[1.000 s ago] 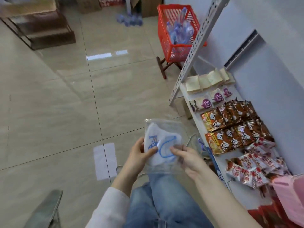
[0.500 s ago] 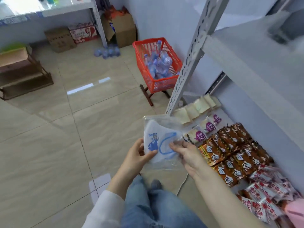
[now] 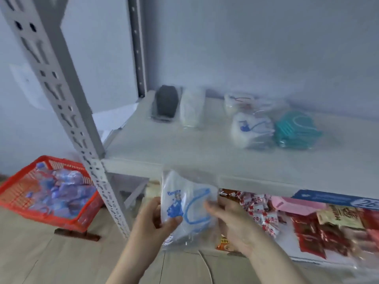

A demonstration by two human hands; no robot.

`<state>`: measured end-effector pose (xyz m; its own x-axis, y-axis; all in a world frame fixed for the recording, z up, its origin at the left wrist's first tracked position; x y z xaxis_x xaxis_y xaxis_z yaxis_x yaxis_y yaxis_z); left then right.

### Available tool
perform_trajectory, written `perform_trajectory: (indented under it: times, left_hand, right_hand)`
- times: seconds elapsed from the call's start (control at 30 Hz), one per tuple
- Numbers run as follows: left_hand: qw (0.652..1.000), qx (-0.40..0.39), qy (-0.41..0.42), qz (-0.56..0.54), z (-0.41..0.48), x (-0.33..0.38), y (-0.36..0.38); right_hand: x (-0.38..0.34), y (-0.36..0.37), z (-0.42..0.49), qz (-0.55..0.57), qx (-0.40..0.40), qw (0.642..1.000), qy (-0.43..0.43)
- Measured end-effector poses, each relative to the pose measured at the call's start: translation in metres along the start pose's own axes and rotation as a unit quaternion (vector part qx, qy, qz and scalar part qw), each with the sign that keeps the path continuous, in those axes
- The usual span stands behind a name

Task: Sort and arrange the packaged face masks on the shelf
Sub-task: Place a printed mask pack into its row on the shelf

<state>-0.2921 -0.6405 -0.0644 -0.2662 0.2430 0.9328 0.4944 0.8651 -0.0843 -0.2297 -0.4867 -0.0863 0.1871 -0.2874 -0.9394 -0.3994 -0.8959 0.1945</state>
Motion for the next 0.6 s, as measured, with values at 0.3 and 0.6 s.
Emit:
perform_trajectory:
  times: [0.3,0.6]
  left_hand:
    - [0.995,-0.059,0.028,0.075,0.073,0.085,0.123]
    - [0.987,0.092,0.052,0.119,0.182,0.163,0.175]
  right_hand:
    - [-0.120,-0.134,0.023,-0.191,0.161,0.954,-0.163]
    - [-0.242,-0.193,0.123,-0.535,0.241,0.774,-0.237]
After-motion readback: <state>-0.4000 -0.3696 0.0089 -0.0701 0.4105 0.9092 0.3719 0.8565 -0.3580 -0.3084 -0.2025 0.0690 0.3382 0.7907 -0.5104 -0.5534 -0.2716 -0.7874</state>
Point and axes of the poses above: each hand's wrist, its own z-axis towards the middle knuckle, its own y-axis out of the palm, x = y × z, the point moved 10 cm from there along z, towards the middle knuckle, and after that the axes turned 12 degrees about -y, right-handed, at the moved point
